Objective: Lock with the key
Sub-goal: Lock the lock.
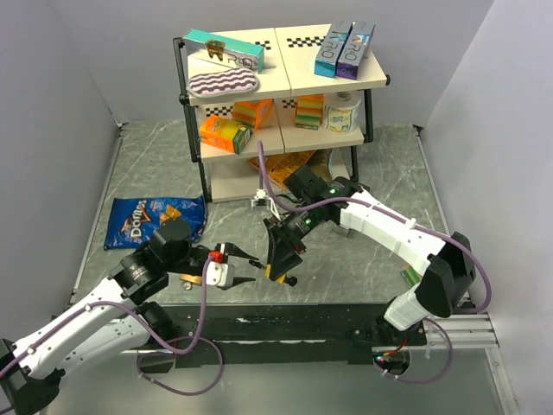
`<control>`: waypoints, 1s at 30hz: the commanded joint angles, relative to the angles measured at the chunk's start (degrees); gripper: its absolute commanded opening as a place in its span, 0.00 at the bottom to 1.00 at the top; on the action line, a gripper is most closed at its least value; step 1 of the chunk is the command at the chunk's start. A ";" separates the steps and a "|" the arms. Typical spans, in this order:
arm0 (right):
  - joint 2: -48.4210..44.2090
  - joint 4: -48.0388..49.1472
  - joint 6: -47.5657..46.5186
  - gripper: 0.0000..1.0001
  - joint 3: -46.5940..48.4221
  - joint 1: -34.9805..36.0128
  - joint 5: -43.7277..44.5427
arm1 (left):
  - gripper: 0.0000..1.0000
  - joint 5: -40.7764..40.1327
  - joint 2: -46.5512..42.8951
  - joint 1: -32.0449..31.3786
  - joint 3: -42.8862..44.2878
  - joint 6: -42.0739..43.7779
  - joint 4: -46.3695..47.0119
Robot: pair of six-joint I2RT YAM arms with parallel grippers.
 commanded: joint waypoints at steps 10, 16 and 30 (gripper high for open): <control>1.41 -1.67 -0.12 0.00 2.94 1.48 -5.29 | 0.34 -0.32 1.89 -2.03 3.72 2.61 0.92; 2.03 -2.73 -0.92 0.00 3.30 1.48 -5.64 | 0.29 0.47 1.98 -2.29 3.99 2.96 -1.01; 1.77 -1.42 0.31 0.71 5.31 0.87 -0.48 | 0.01 -1.11 1.80 -2.29 5.74 -0.02 -1.89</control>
